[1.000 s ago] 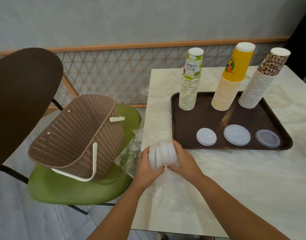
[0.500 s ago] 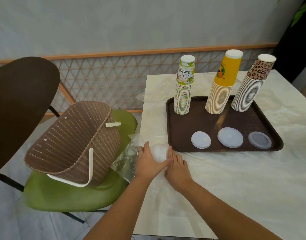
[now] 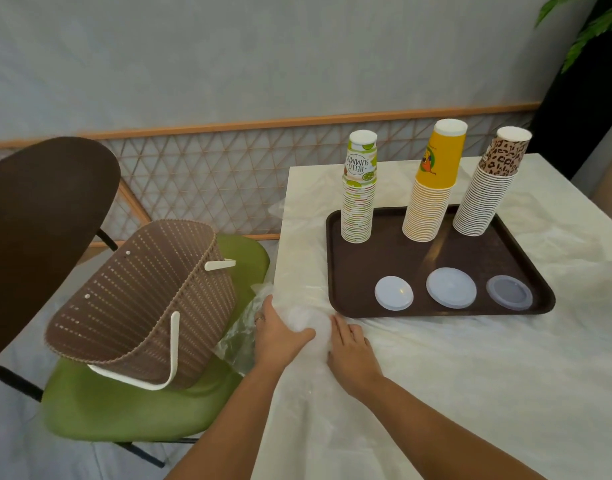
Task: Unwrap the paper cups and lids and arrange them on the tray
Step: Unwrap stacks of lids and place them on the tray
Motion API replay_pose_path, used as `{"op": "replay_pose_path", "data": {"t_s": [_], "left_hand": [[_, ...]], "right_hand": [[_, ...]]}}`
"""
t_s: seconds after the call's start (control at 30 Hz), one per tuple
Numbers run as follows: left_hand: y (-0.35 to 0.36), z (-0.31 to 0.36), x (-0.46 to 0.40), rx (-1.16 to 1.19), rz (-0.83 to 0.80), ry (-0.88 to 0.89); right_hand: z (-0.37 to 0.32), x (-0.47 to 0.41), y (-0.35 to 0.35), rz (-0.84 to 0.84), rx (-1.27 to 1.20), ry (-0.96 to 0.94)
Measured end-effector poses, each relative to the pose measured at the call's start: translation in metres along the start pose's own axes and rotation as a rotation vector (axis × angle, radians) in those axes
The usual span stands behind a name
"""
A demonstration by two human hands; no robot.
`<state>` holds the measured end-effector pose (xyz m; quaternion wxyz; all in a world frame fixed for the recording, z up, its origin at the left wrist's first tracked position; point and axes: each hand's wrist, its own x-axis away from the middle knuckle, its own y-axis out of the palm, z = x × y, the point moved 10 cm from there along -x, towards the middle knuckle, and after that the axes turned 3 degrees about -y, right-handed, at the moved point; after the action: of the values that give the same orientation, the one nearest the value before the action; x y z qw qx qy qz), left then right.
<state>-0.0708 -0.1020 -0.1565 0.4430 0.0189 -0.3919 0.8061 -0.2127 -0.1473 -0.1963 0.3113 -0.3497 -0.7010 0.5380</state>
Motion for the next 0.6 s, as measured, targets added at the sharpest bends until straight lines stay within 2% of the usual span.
{"op": "replay_pose_path", "data": {"t_s": [0.13, 0.2, 0.33, 0.47, 0.53, 0.6], "left_hand": [[-0.011, -0.001, -0.002, 0.403, -0.058, -0.077], [-0.021, 0.011, 0.0, 0.517, -0.07, -0.077], [-0.032, 0.044, 0.0, 0.681, -0.083, -0.053], [-0.015, 0.073, -0.001, 0.792, -0.146, -0.069], [0.003, 0.085, -0.001, 0.824, -0.192, -0.085], [0.023, 0.09, -0.002, 0.846, -0.224, -0.117]], "right_hand": [[-0.001, 0.001, -0.01, -0.118, -0.112, -0.068], [0.002, 0.002, -0.012, -0.156, -0.267, -0.064], [0.009, 0.004, -0.041, -0.008, -0.541, -0.073], [0.035, -0.004, -0.083, 0.251, -0.551, -0.079], [0.058, -0.012, -0.091, 0.267, -0.491, -0.011], [0.082, -0.022, -0.087, 0.19, -0.424, 0.074]]}}
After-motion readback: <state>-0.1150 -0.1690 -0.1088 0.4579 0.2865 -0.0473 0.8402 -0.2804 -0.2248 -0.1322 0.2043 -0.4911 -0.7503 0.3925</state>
